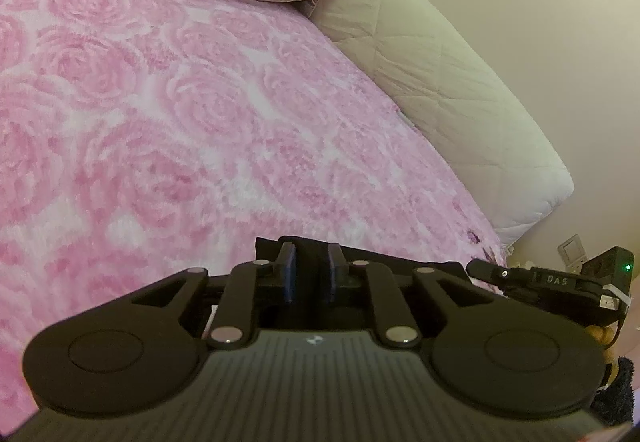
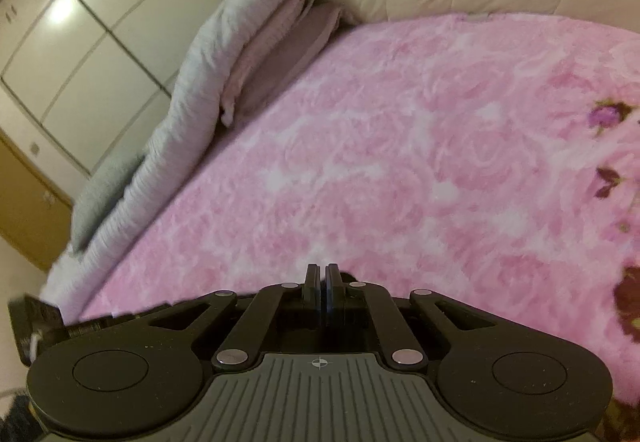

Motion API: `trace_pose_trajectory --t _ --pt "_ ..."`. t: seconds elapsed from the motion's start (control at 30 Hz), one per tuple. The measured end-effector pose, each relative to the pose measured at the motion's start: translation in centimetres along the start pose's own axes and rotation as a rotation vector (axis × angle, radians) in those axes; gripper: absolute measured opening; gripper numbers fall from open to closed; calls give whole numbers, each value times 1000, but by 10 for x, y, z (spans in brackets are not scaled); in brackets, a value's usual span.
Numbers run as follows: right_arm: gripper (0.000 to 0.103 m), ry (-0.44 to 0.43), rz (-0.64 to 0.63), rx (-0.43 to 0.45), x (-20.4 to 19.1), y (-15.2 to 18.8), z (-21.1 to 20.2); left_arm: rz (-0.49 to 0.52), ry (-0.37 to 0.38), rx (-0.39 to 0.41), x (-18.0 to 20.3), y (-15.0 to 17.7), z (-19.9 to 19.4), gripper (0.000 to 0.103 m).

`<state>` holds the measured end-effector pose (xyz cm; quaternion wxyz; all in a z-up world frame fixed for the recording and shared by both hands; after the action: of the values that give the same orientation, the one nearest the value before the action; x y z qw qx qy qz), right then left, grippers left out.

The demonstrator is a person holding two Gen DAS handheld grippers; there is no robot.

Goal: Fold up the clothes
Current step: 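Press the folded trousers flat with both closed grippers, then raise both open grippers away from the folded trousers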

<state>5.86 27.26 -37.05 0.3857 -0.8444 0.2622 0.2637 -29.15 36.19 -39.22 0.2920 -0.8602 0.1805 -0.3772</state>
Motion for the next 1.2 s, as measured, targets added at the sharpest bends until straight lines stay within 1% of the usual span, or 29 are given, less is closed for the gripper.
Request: trace_pose_trajectory --t 0.07,0.1,0.13,0.17,0.2,0.23,0.3,0.33,0.37,0.43,0.5,0.6,0.73,0.77,0.8,0.83,0.87,0.9,1.0,1.03,1.13,1.17,1.2 --pt "4 -18 22 14 3 -2 -5 -11 1 26 -1 -2 -8 14" --pt "5 -25 35 17 4 -3 -7 -21 -2 37 -3 -4 -11 18" --pt "7 -37 48 22 5 -3 -8 -32 -3 43 -5 -5 -15 21" --pt "10 -50 60 27 6 -4 -9 -38 -1 43 -6 -5 -17 22" --pt "21 -62 73 32 7 -4 -10 -41 2 41 -6 -5 -18 24" --pt "28 -74 85 37 8 -4 -11 -44 5 39 -6 -5 -20 25" --pt "27 -98 110 47 10 -4 -13 -46 -2 40 -6 -6 -21 25" --pt "13 -111 122 52 11 -4 -14 -52 -2 39 -7 -5 -21 25" --pt "10 -123 134 57 11 -4 -15 -59 -1 37 -8 -5 -21 25" --pt "10 -105 138 30 14 -3 -12 -59 -7 33 -9 -5 -20 25" --pt "12 -69 92 -13 12 -1 -6 -53 -16 32 -10 -4 -21 27" --pt "13 -63 78 -30 9 4 -1 -47 -23 23 -10 -4 -18 30" --pt "13 -36 42 -61 5 12 12 -24 -2 -1 -3 -2 -6 30" --pt "13 -39 37 -66 4 15 16 -6 -13 -15 -1 0 -1 30" --pt "13 -38 31 -67 4 16 20 12 -28 -31 0 2 4 28" --pt "12 -38 25 -68 4 17 23 29 -32 -39 0 4 8 20" --pt "10 -36 15 -57 5 18 23 46 -34 -45 1 6 11 9" --pt "4 -34 5 -46 6 18 23 62 -31 -37 1 7 11 3" --pt "1 -12 -35 10 10 16 15 84 3 31 1 6 -1 2" --pt "1 2 -33 8 15 16 18 85 3 43 -1 6 -1 2" --pt "1 55 -24 -11 30 23 36 91 -55 -13 -11 17 23 4" --pt "2 63 -23 -4 32 25 41 98 -80 -29 -15 22 30 5" --pt "2 69 -22 4 35 26 45 89 -99 -27 -17 22 33 7"
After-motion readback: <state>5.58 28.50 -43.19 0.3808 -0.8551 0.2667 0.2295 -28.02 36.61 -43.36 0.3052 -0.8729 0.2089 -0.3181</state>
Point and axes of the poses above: each gripper's, at about its wrist camera, not at the fingertips, and z roughly the way its jaws point, x to its right, y to its underside, the point moved 7 cm from there along z, roughly the way its jaws point, and after that the axes turned 6 degrees about z, right-handed, at the moved point
